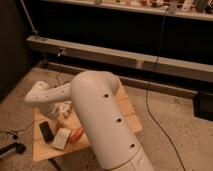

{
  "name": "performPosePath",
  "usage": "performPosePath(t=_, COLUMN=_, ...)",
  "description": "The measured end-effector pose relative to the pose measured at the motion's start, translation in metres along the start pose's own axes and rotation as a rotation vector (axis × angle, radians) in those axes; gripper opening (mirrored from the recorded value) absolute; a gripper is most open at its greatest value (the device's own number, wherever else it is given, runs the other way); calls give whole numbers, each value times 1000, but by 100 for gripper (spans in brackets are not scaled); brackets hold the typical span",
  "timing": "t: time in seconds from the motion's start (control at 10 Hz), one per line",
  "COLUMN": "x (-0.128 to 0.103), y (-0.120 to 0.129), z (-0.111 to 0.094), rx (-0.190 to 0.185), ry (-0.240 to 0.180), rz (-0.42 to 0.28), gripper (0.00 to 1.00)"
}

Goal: Stand the bottle upright

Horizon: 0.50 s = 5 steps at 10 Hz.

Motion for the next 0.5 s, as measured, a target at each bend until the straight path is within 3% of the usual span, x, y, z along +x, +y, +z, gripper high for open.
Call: performPosePath(t=0.5, x=13, y=-18, z=-42, rx=44, ry=44, rz=4, gripper=0)
